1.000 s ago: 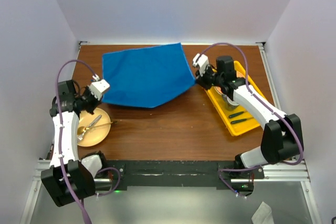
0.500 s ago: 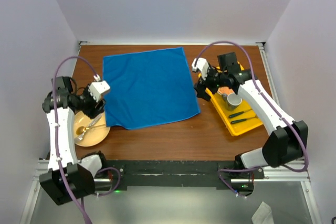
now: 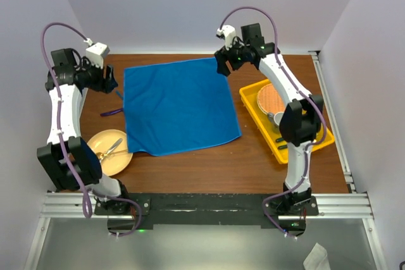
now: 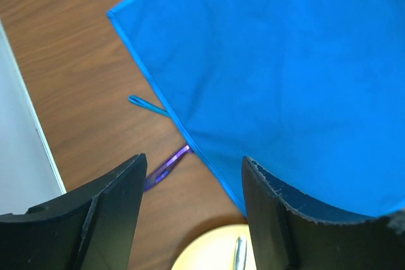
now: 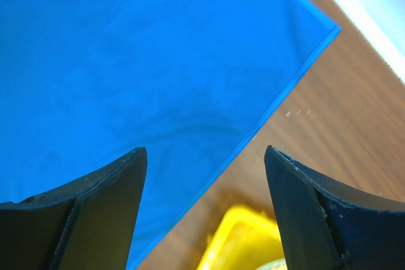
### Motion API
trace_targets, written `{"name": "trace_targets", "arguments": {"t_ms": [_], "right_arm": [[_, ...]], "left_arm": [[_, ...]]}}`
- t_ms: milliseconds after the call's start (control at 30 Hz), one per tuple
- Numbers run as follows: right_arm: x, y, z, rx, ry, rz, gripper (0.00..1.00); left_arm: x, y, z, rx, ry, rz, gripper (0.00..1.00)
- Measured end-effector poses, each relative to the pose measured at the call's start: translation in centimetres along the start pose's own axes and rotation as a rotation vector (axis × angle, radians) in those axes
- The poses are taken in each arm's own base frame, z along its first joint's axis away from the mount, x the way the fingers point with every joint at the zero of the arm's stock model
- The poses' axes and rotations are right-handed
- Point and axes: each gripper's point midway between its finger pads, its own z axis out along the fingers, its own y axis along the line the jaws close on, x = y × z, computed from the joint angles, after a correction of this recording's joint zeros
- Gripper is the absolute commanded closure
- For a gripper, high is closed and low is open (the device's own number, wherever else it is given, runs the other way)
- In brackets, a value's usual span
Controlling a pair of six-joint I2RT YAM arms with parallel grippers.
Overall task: Fold the napkin into a case and place the utensils inside
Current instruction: Flatten out the crumpled napkin at the center of the board, then pick up the flattened napkin from the center of the board.
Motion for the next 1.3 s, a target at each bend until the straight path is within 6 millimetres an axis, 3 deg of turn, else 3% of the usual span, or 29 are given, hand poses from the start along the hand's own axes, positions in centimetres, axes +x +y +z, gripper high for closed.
{"name": "trace_targets", "arguments": {"t_ms": [167,433,667,833,967,1100,1300], "right_arm": [[-0.5,-3.1,2.8,0.097,-0.035,0.071,0.24],[-0.9,-9.6,8.3,0.309,-0.154,0.192,0.27],[1.0,-14.2,14.0,0.433,-0.263,0.292,0.38],[3.9,-15.2,17.3,0.446,-0.274,0.358,0.42],[5.1,-15.2,18.6,0.440,-0.276,0.396,0.45],[4.9,-15.3,19.0,0.435,-0.293,0.420,0.46],[4.9,-14.9,19.1,0.424,-0.290,0.444,0.48]], "left_arm": [[-0.6,2.6,2.6,-0.059,-0.026,-0.101,0.30],[-0.5,7.9,10.1,-0.146,-0.011,-0.292,0.28],[1.0,9.4,15.0,-0.182,0.036,-0.352,0.28],[0.8,9.0,15.9,-0.198,0.048,-0.339,0.27],[0.1,8.6,16.4,-0.207,0.046,-0.318,0.27],[0.0,8.5,17.4,-0.206,0.049,-0.293,0.27],[1.5,8.9,18.6,-0.224,0.086,-0.293,0.27]]}}
